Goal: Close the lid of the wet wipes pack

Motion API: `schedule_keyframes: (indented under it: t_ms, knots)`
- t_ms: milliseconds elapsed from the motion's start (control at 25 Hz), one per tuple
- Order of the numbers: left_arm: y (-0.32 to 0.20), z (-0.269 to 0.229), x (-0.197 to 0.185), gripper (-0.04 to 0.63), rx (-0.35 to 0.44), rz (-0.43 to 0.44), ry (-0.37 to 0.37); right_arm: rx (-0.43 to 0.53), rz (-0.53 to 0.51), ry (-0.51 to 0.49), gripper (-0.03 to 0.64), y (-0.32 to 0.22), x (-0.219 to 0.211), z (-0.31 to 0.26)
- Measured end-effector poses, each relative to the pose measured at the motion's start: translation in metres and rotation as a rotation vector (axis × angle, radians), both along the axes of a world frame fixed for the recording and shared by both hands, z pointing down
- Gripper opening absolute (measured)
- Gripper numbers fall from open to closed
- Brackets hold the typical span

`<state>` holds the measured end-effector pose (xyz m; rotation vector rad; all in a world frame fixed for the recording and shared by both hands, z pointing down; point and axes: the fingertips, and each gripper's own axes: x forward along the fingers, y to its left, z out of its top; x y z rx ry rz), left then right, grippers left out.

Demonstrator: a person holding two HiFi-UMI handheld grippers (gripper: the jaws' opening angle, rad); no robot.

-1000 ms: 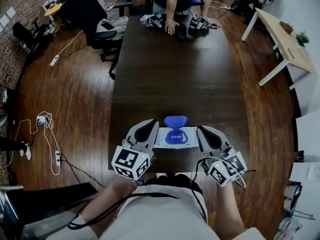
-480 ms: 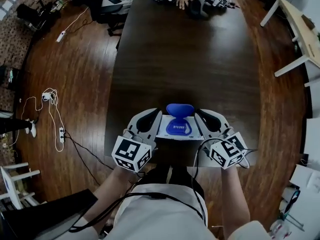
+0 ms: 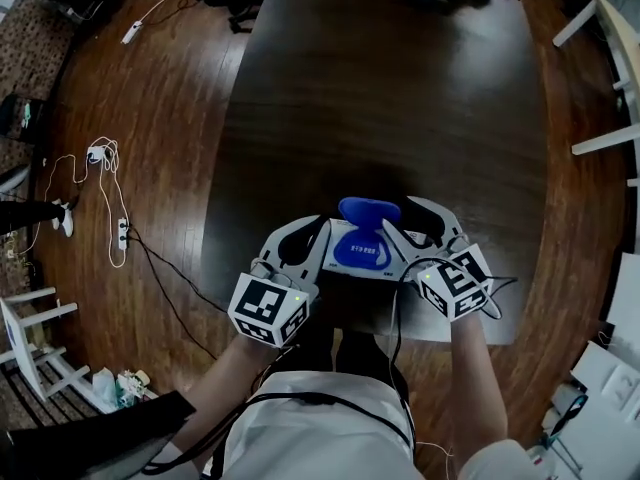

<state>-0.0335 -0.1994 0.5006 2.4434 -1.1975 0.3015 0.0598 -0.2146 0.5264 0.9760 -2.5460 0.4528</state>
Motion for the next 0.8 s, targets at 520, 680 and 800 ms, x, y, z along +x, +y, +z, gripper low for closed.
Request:
schedule_keyframes:
  t_ms: [520,680,800]
  knots:
    - [0.004,0.016,-0.013,0.002,-0.043,-0.054,-0.013,-0.048,-0.128,0.048,0.181,-0.003,-0.022,0.030]
    - [0.005,0.013,-0.013,0.002,-0.033,-0.055,-0.009,-0.046,-0.146,0.032,0.181,0.006,-0.024,0.025]
    - [0.009,0.010,-0.011,0.002,-0.028,-0.051,-0.004,-0.048,-0.155,0.019,0.181,0.016,-0.026,0.020]
